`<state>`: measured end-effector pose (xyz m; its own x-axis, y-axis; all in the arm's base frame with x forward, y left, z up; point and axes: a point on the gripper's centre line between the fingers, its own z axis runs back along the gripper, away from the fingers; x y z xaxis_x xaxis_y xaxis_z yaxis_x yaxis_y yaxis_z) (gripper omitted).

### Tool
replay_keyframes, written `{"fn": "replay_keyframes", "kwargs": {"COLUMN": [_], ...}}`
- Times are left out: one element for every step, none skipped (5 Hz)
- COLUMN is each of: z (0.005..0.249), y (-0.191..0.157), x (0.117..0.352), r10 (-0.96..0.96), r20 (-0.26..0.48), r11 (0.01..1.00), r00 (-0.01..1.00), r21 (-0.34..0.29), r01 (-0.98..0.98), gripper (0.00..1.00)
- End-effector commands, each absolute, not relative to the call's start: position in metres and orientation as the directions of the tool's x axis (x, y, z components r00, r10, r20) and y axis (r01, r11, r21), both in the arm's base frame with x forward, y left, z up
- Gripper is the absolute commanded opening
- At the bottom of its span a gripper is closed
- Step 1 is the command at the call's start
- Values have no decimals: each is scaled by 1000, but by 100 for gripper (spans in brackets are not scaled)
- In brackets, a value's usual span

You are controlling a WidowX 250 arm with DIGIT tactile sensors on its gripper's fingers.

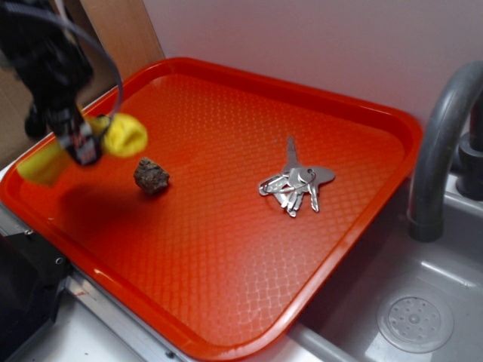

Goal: Grab the yellow cloth.

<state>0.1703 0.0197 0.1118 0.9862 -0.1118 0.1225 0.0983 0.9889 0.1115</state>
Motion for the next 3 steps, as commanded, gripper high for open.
{"fn": "replay_keyframes", "kwargs": {"z": [222, 250, 237], "y": [8, 4, -3], "x": [201, 206, 203], "r10": [274, 228, 198], "r20": [86, 79, 119], "r11": [958, 974, 980], "r00": [958, 970, 973], "r21": [66, -17, -31], "r01": [-280, -228, -196], "gripper": [0, 0, 0]}}
